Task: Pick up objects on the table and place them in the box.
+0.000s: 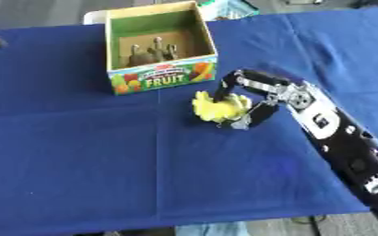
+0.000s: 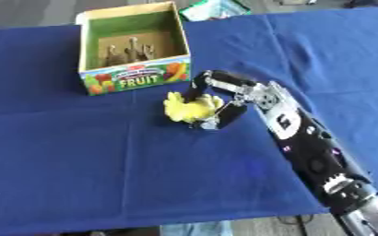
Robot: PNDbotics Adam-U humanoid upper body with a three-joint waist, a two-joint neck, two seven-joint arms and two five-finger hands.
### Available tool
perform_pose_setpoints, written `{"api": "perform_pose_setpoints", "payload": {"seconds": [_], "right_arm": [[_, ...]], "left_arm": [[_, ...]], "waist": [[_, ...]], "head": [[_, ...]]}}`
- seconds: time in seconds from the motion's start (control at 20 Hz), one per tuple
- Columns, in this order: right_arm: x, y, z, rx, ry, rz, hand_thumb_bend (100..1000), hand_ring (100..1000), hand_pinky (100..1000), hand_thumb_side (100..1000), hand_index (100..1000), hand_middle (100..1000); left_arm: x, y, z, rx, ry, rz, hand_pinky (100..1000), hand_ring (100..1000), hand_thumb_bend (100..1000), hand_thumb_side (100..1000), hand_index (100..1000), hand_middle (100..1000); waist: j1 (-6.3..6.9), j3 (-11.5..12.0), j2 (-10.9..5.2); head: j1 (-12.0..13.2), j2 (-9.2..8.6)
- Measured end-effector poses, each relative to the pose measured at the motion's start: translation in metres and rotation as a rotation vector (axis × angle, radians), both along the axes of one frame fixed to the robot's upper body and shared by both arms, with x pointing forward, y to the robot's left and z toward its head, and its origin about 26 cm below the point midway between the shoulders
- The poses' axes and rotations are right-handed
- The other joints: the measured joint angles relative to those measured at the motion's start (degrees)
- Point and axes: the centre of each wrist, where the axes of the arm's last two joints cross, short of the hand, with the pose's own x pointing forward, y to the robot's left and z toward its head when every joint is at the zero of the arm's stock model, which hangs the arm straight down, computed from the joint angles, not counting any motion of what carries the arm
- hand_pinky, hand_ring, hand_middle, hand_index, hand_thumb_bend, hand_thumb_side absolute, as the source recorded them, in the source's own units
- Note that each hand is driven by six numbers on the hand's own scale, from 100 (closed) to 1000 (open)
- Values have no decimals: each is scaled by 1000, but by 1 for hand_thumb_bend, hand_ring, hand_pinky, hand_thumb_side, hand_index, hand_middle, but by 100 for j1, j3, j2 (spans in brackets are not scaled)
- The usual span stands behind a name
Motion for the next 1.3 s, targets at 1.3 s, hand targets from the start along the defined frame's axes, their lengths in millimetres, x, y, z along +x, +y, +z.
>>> {"api": "perform_pose_setpoints", "payload": {"seconds": [1.3], "right_arm": [[7,11,30,172,-176,-77,100,357,478,100,394,278]], "left_arm": [[0,0,-2,0,6,1,783,555,100,609,761,589]], "waist": [[-11,27,-21]], "head": [[39,0]]}}
